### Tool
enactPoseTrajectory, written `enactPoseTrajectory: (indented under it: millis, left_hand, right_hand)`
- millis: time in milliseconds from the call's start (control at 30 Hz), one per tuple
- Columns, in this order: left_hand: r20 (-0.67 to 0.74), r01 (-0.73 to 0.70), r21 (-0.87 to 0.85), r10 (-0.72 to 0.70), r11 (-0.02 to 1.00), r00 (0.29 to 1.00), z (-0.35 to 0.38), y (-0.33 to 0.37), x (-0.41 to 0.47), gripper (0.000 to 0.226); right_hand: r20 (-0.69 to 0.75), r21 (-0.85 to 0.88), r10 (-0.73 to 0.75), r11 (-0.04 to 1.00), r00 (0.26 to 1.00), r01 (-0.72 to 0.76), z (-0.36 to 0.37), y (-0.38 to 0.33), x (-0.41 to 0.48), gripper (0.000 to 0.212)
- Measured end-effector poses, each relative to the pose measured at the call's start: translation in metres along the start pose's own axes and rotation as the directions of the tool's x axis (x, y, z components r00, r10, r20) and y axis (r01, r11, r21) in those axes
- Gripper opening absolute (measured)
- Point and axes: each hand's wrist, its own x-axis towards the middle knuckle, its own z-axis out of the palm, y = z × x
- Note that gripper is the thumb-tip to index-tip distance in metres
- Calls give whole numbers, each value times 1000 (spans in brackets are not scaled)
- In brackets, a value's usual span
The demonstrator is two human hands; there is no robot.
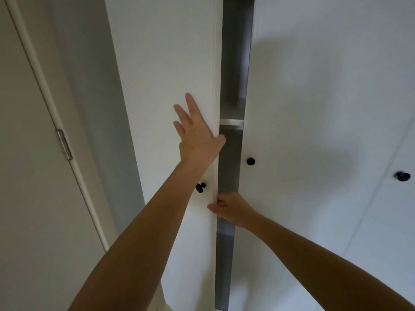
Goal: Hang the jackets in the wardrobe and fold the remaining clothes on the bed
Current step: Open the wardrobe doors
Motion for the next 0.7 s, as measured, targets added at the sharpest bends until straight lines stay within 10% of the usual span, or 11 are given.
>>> enactPoseTrajectory:
  millis: [400, 700]
  left_hand:
    - [148, -133, -218, 168, 967, 975, -99, -77, -32, 110]
    - [337, -125, -349, 249, 929, 908, -213, -149, -39, 98]
  right_hand:
    - [172, 123, 70, 988, 983, -91, 90, -102, -28, 32]
    - [-34, 129, 23, 992, 999, -19, 197, -184, -37, 55]
